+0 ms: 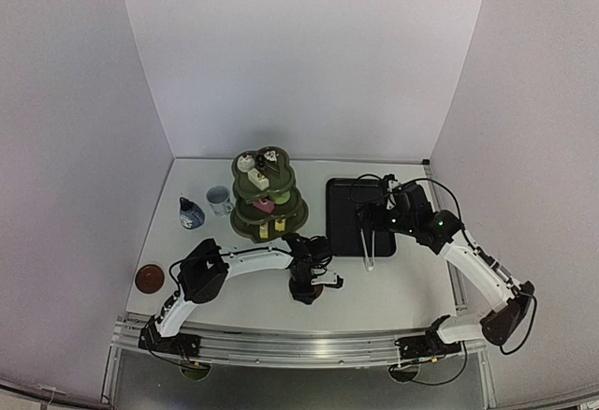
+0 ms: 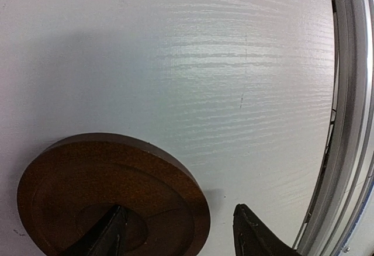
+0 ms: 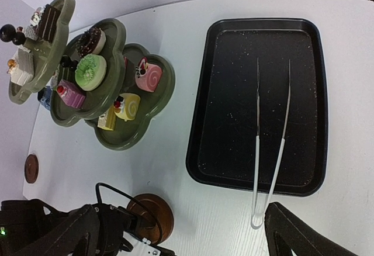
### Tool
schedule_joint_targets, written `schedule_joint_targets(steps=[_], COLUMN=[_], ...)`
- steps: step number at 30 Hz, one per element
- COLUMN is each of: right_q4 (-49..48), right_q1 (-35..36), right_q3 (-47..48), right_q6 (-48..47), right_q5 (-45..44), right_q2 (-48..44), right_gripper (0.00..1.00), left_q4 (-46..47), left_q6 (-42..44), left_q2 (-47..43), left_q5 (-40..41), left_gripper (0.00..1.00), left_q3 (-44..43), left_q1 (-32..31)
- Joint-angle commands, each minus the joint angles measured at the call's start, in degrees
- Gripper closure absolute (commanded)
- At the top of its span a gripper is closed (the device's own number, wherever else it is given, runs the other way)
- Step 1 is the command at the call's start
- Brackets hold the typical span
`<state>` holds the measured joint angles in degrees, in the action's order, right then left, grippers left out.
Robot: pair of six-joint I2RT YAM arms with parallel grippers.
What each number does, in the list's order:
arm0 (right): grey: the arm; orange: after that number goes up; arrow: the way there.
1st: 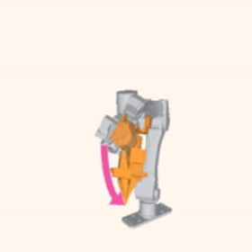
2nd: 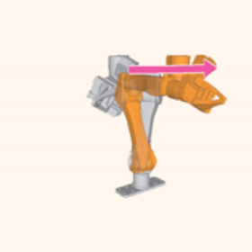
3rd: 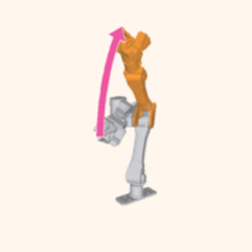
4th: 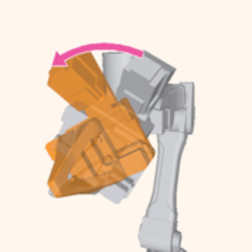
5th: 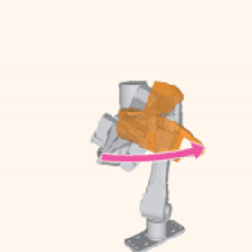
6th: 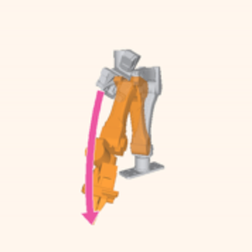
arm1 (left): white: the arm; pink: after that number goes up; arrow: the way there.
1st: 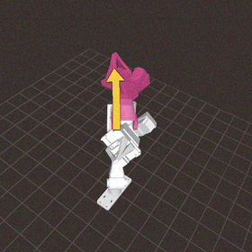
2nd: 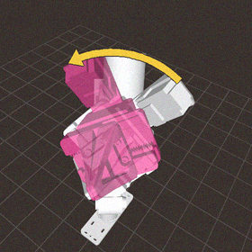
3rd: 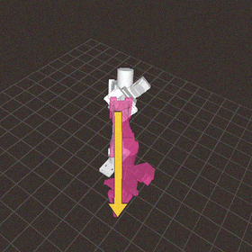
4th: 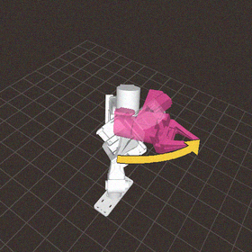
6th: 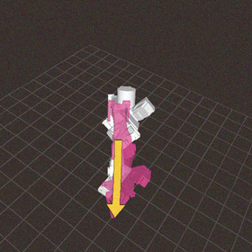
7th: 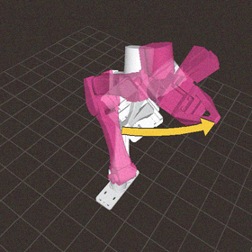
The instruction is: Serve the afternoon tea
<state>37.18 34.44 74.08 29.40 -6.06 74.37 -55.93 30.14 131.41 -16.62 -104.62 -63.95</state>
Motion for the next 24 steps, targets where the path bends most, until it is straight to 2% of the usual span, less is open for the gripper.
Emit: schedule_joint_targets(steps=[1,5,9,11,13,16,19,22,24], right_q4=[-0.3,-0.3,-0.3,-0.2,-0.2,-0.2,0.2,0.8,1.0], right_q1=[0.3,0.3,0.3,0.3,0.3,0.3,0.3,0.2,0.2], right_q3=[0.7,1.3,1.8,1.9,1.7,1.1,0.3,-0.2,-0.3], right_q6=[-0.6,-0.3,-0.2,-0.3,-0.1,0.1,-0.1,0.3,0.6], right_q5=[-0.2,0.1,0.3,0.2,0.1,-0.5,-1.2,-3.1,-3.8], right_q2=[0.0,0.4,0.5,0.3,0.0,-0.3,0.1,0.7,1.6], right_gripper=[0.04,0.04,0.04,0.04,0.04,0.04,0.03,0.02,0.02], left_q4=[0.5,-3.7,-10.0,-13.4,-16.2,-21.7,-28.4,-30.5,-30.1], left_q6=[1.7,2.7,2.0,1.2,1.3,5.2,7.5,5.0,3.0], left_q2=[-1.4,-5.1,-8.2,-11.6,-15.7,-23.4,-29.0,-34.6,-37.4], left_q5=[-1.9,-1.9,-1.8,-1.9,-2.9,-4.5,-1.5,1.2,3.4], left_gripper=[0.34,0.28,0.27,0.26,0.25,0.2,0.14,0.12,0.12], left_q3=[-1.4,-5.0,-9.5,-9.2,-5.2,6.0,15.1,21.9,26.2], left_q1=[-0.4,-0.1,1.4,3.4,6.7,13.8,20.5,27.3,34.8])
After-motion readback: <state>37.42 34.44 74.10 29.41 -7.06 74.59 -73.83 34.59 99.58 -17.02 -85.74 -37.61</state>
